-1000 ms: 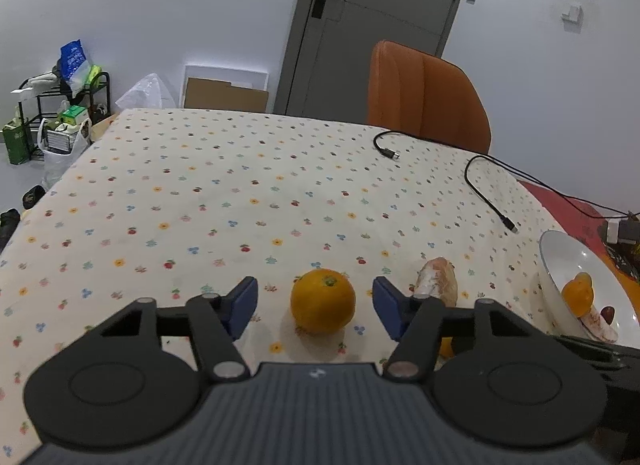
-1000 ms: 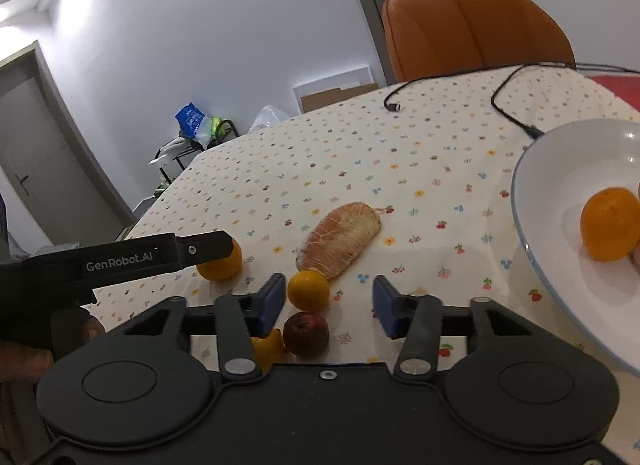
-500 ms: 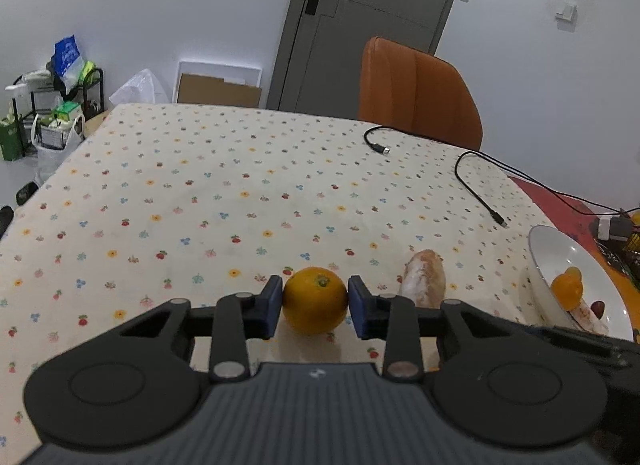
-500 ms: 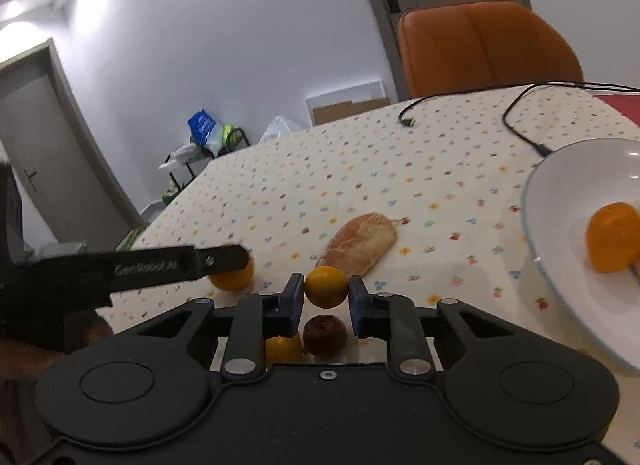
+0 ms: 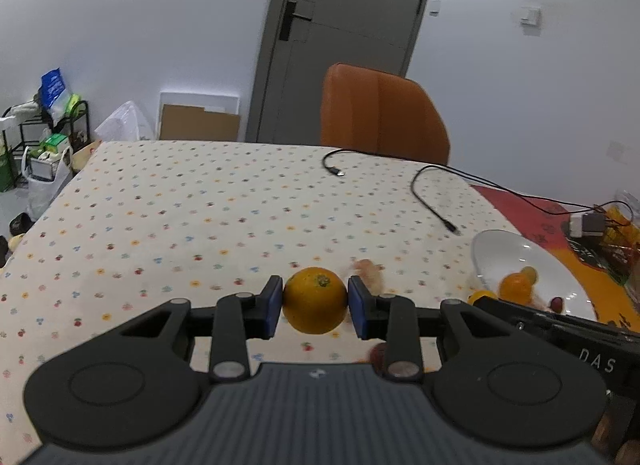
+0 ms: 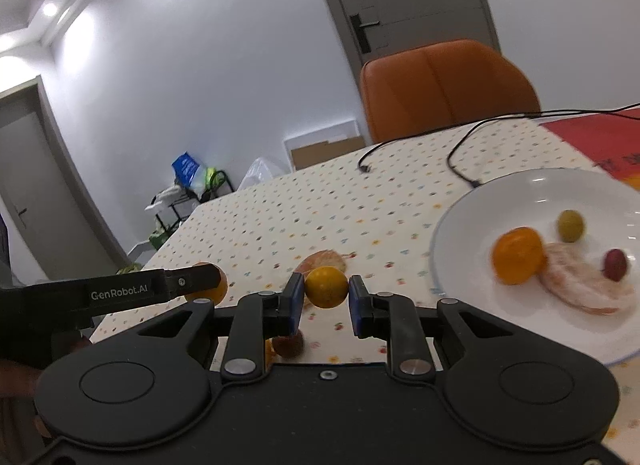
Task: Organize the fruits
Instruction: 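Grasp a small orange with the right tool while the left tool grasps another orange, then carry both oranges to the white plate and open both tools to release them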
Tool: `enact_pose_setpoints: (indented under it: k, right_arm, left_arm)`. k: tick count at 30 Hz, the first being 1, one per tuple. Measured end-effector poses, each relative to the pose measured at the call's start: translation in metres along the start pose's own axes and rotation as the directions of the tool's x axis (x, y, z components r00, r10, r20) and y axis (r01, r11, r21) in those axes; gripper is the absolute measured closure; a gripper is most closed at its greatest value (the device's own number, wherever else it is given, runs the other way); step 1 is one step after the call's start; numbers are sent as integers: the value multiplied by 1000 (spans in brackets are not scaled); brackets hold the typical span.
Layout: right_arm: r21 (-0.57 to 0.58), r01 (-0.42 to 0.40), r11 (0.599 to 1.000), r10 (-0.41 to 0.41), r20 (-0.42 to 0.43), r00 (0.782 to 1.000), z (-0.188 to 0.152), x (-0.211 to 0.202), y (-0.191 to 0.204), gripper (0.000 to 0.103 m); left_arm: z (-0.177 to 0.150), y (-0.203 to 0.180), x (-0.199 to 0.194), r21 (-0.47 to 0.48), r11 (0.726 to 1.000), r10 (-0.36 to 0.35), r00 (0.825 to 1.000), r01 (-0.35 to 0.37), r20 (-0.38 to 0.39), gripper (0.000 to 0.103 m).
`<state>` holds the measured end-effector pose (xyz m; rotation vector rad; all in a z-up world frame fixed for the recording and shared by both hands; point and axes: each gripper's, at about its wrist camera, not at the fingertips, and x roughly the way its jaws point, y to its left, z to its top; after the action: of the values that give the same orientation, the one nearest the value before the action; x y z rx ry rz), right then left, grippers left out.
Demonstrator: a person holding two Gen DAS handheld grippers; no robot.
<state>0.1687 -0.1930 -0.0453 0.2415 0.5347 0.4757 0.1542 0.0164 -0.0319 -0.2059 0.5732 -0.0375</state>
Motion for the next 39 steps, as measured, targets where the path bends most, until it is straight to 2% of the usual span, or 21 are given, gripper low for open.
enact_pose_setpoints:
  k: [10,18,39]
  right_arm:
    - [24,23,999,-25,68,997,3,-41,-22,81]
    - [34,27,999,-30,108,994,2,-65,-34,81]
    - [101,118,988,-133,153,979,-7,-104,-89,81]
  left_arm:
    - [-1,-42,-24,53,997,-60,998,58,36,69]
    - [-3,-64,-38,85,994,-75,996,70,55,69]
    - [-13,-128,-20,153,976,-161,987,156,20,69]
